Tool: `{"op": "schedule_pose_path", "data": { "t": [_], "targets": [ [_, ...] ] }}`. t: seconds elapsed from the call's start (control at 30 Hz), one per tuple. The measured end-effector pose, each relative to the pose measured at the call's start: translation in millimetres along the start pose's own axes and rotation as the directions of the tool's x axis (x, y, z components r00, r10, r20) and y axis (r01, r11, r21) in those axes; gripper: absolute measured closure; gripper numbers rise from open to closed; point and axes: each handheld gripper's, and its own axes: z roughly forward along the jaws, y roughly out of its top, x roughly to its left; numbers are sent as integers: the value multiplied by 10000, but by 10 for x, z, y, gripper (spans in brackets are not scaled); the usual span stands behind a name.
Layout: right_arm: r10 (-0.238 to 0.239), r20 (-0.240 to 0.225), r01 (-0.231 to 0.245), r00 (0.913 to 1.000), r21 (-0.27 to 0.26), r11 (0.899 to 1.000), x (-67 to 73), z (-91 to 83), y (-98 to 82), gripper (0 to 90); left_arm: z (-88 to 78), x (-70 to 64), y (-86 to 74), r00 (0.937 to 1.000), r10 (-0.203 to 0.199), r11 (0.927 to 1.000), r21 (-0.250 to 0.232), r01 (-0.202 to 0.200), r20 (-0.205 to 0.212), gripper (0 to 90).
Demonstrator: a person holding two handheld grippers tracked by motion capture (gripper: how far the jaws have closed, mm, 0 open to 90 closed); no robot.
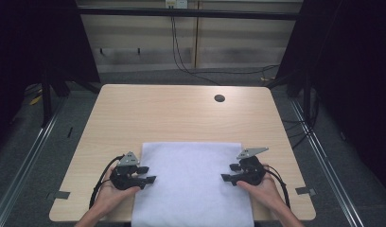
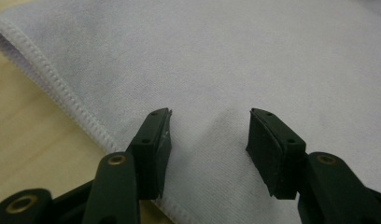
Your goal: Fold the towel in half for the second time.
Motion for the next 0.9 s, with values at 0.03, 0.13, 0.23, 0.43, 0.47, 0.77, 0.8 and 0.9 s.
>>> {"op": "schedule_pose_path", "data": {
  "t": [0.03, 0.13, 0.23, 0.43, 0.47, 0.77, 0.8, 0.9],
  "targets": [
    [-80, -139, 79, 9999, -59, 10000, 10, -8, -23, 417, -20, -33, -27, 10000, 73, 10000, 20, -73, 65, 490],
    [-41, -357, 44, 9994, 66, 10000, 46, -50, -64, 418, -88, -114, -95, 9994, 199, 9997, 147, -203, 299, 490],
    [-60, -598, 74, 9982, 246, 9997, 90, -85, -94, 419, -143, -153, -127, 9989, 198, 9994, 270, -209, 420, 495],
    [-1, -493, -6, 9988, -142, 9999, 24, -171, -35, 416, -202, -8, 57, 9993, 66, 9996, -274, -56, 378, 497],
    [44, -392, -56, 9992, -314, 9995, -27, -197, 4, 419, -212, 61, 118, 9993, -79, 9991, -413, 94, 364, 488],
    [722, 618, -630, 9955, -1396, 9882, -531, -325, 252, 470, -84, 581, 407, 9948, -900, 9926, -861, 857, -473, 465],
    [631, 689, -534, 9956, -1347, 9894, -593, -283, 284, 486, -61, 608, 425, 9942, -823, 9942, -749, 771, -691, 467],
    [818, 553, -743, 9951, -1255, 9893, -710, -164, 331, 480, -4, 751, 416, 9887, -1401, 9849, -1097, 1337, -528, 468]
  ]
}}
